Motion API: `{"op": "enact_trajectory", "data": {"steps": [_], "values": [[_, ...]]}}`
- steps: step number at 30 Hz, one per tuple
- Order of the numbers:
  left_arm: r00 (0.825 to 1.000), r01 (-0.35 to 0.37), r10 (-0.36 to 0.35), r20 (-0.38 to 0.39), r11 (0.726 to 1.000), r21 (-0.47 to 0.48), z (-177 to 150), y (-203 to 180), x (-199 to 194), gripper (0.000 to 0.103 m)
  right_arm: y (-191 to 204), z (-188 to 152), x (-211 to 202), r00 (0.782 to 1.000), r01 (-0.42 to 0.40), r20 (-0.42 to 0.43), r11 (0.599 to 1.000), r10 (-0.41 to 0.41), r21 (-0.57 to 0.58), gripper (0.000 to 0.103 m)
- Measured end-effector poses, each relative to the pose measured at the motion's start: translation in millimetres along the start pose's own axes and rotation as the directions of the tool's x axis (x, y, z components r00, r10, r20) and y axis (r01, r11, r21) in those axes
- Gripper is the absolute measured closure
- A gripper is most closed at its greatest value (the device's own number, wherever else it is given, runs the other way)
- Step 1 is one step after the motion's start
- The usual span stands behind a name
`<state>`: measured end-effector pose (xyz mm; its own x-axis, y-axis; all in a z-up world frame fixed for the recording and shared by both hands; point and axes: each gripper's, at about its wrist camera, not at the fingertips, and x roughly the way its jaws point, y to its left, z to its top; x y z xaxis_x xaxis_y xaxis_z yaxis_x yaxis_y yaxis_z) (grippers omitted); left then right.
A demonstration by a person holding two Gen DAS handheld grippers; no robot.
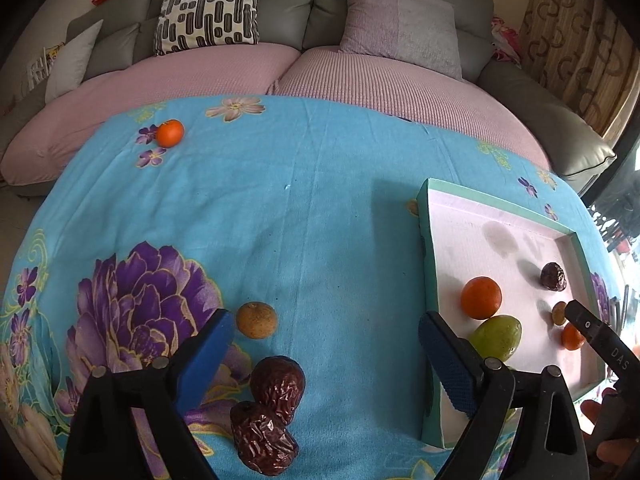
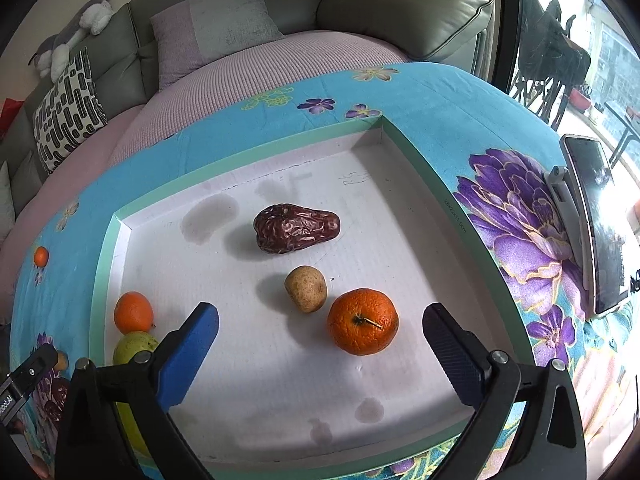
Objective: Organize fruits
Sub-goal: 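Move both tools back toward the remaining fruits on the cloth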
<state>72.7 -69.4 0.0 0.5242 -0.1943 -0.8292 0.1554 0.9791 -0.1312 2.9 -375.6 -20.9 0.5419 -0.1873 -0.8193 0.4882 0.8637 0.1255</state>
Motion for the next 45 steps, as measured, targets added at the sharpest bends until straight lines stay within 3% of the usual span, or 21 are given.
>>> {"op": "enact_trajectory", "data": {"steps": [12,19,27,37,40,42,45], "values": [[0.998,-0.034,0.038,0.049,0.996,-0.079,8.8,50.0,-18.5,0.002,23.3,3.1,-21.9,0.991,-0.048,0.121,0.998,0.054,-0.049,0.001],[0.98,-0.172,0.176,0.097,0.984,-0.048,12.0,89.3,-36.6,0.001,52.9,-1.8,-31.4,0.979,-0.114,0.155,0.985,0.134,-0.13,0.001],[0.984,-0.133,0.148,0.099,0.981,-0.143,8.4,132.6,-48.3,0.001,106.1,-13.3,-56.4,0.947,-0.196,0.194,0.94,0.255,-0.277,0.001],[0.983,-0.167,0.176,0.053,0.975,-0.146,4.1,144.0,-44.8,0.001,171.3,-40.0,-64.8,0.914,-0.343,0.065,0.849,0.399,-0.401,0.001],[0.981,-0.189,0.194,0.017,0.97,-0.152,1.3,148.1,-37.6,0.001,189.1,-53.2,-63.6,0.92,-0.337,0.027,0.822,0.392,-0.459,0.007],[0.978,-0.208,0.21,-0.002,0.966,-0.151,-0.4,149.5,-34.2,0.001,198.9,-61.1,-60.0,0.92,-0.347,-0.011,0.8,0.392,-0.489,0.016],[0.974,-0.228,0.226,-0.031,0.962,-0.148,-2.5,151.0,-28.7,0.001,211.2,-74.0,-52.8,0.923,-0.358,-0.07,0.777,0.379,-0.517,0.017]]}}
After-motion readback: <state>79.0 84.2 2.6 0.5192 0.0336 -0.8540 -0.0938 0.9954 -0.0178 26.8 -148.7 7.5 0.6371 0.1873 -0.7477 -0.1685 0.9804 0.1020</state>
